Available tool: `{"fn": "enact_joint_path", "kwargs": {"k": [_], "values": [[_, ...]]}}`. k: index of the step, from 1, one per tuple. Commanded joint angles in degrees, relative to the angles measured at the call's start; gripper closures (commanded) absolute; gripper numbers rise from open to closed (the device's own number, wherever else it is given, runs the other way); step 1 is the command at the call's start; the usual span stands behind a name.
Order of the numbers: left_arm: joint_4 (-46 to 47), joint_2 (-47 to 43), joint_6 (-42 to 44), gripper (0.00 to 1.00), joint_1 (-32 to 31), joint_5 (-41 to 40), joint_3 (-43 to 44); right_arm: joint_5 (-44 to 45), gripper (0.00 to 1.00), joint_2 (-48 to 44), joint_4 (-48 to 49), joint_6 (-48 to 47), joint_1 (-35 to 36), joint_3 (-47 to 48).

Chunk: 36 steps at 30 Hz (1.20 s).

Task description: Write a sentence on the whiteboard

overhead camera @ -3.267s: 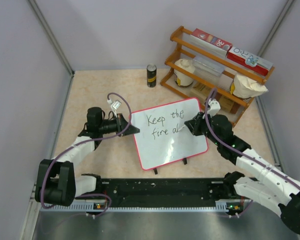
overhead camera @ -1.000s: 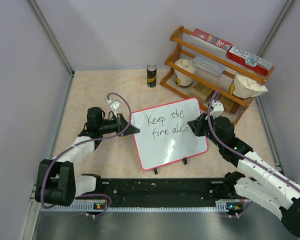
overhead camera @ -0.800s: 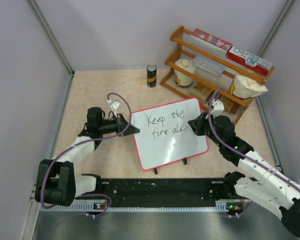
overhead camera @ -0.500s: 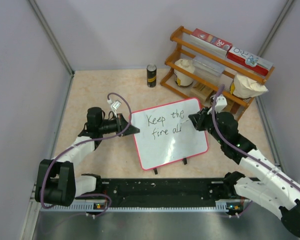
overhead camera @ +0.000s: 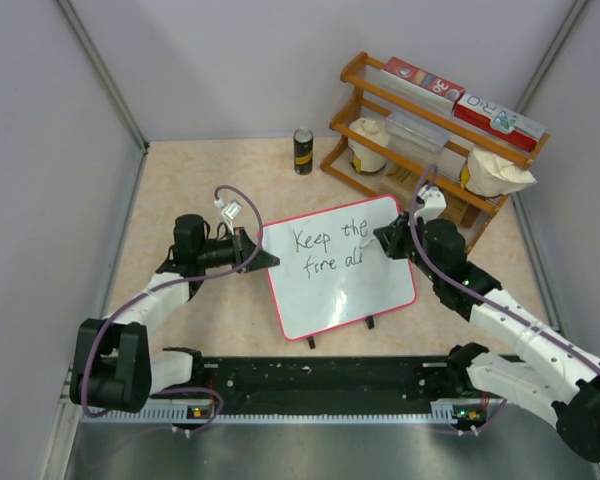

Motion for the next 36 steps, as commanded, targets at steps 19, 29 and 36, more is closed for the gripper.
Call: {"fn": "enact_joint_path", "kwargs": {"k": [19,29,36], "values": [[-1.64,-0.48,6.52,1.00,0.06,-6.20,-1.83,1.61,1.00,-8.24,-2.26,0.50,-0.80,-3.36],[-1.82,-0.39,6.61,1.00,0.06,-6.29,-1.74,1.43,1.00,-6.92,0.03,0.06,-0.81,-2.04],[-1.82,-0.39,6.61,1.00,0.06,-6.20,-1.65,1.34,1.00,-4.20,2.40,-0.47,-0.81,-1.51]]}}
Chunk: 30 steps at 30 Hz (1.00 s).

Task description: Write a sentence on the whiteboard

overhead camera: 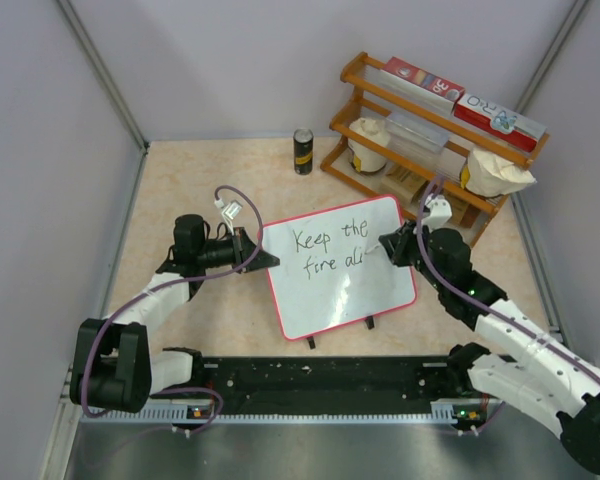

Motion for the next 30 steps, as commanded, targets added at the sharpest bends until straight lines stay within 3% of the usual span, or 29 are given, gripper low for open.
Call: {"fn": "enact_joint_path", "kwargs": {"k": [1,30], "values": [[-1.88,-0.39,6.43,1.00,0.06,-6.25,-1.61,0.43,1.00,1.73,4.59,-0.51,-0.87,2.03],[-1.71,0.05,6.52,1.00,0.06,-6.07,-1.43,0.43,1.00,-1.69,-0.68,0.63,-0.78,-3.94]]}}
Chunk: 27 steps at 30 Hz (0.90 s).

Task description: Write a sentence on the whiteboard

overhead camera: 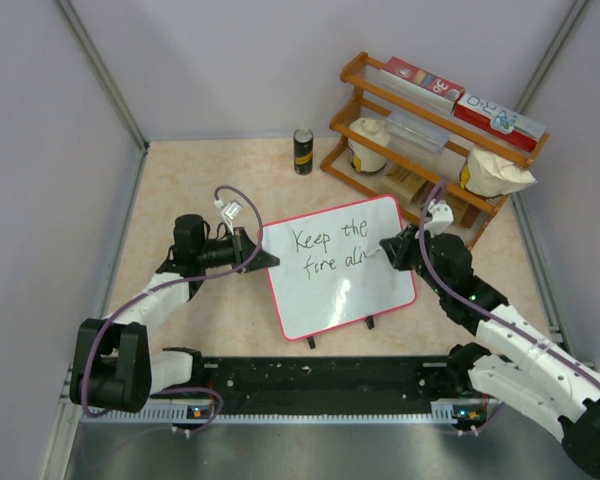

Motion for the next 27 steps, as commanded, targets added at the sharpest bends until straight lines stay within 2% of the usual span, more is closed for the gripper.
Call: {"fn": "enact_joint_path", "kwargs": {"k": [1,12,27], "values": [[-1.60,0.05,6.61,1.00,0.06,-6.05,-1.43,0.49,1.00,-0.76,-2.46,0.13,-0.68,-1.61],[-1.69,0.14,6.61,1.00,0.06,-6.05,-1.35,1.28,1.00,-0.93,-2.55,0.13,-0.67,-1.96],[-1.60,-0.04,6.61,1.00,0.06,-6.05,-1.43,4.18,1.00,1.96,-0.97,-0.84,-0.94,2.61]]}}
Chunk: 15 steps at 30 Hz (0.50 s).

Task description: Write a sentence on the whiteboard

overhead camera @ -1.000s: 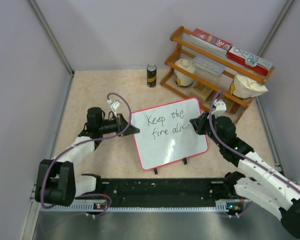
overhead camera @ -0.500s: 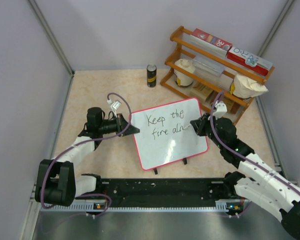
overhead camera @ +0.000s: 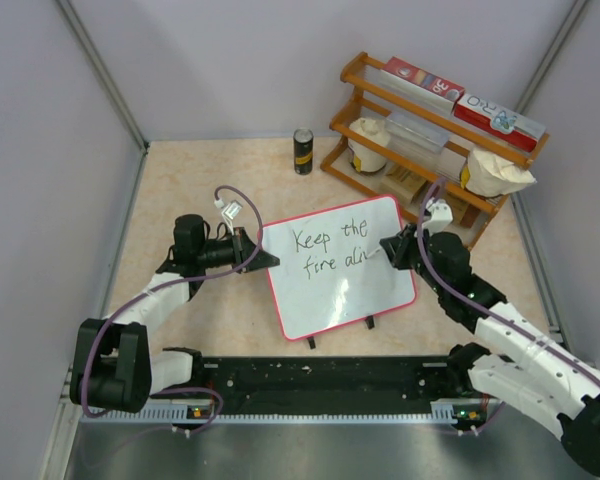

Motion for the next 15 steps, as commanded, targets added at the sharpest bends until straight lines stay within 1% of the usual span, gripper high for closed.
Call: {"fn": "enact_joint_path", "kwargs": {"k": [1,15], "values": [[-1.68,-0.13,6.67,1.00,0.06,-5.98,-1.34,3.38,1.00,1.38,-0.13,-1.43,-1.11,2.37],[-1.77,-0.48,6.76,1.00,0.06,-6.25,-1.61,2.76,1.00,3.75,1.36,-2.31,-2.08,4.92]]}}
